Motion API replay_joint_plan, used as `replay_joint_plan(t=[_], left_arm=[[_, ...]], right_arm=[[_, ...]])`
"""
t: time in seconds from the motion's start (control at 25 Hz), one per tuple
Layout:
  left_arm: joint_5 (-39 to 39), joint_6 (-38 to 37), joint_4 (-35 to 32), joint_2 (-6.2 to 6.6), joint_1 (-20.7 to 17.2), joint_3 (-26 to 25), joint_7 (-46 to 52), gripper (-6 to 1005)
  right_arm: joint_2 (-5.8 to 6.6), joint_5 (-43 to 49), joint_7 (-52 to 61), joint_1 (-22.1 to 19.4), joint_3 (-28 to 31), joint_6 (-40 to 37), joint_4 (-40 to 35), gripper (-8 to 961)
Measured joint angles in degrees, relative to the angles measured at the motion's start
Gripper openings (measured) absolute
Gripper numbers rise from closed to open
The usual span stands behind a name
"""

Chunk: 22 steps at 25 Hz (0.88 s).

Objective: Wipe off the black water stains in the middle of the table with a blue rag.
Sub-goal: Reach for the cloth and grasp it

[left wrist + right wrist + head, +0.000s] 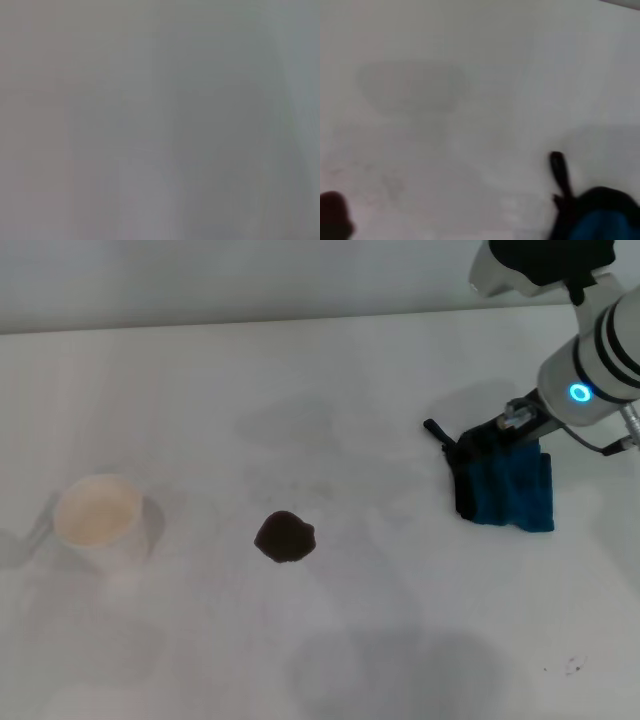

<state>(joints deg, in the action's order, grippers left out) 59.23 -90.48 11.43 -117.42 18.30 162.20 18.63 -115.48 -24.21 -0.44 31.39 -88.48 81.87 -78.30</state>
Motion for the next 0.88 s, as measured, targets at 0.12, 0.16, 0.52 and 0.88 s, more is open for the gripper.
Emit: replay_joint_plan(t=[0.12, 0.16, 0.52, 0.88], left_arm=[[0.0, -0.2, 0.0, -0.04, -0.1, 0.0, -0.1, 881], [0.0, -0.2, 0.0, -0.06, -0.1, 0.0, -0.2, 882], [0.0, -0.2, 0.0, -0.25, -0.1, 0.0, -0.5, 881], [0.0, 0.1, 0.0, -0.23, 0.2, 0.0, -0.5, 881]], right_arm=[[0.01, 1.7, 0.4, 0.5, 0.0, 0.2, 1.9, 739], [0.02, 1.8, 0.4, 0.7, 0.0, 0.2, 2.8, 739], [-0.03, 2.0, -0.4, 2.0, -0.2, -2.6, 8.6, 739], [0.01, 3.2, -0.1, 2.6, -1.5, -3.7, 11.4, 738]])
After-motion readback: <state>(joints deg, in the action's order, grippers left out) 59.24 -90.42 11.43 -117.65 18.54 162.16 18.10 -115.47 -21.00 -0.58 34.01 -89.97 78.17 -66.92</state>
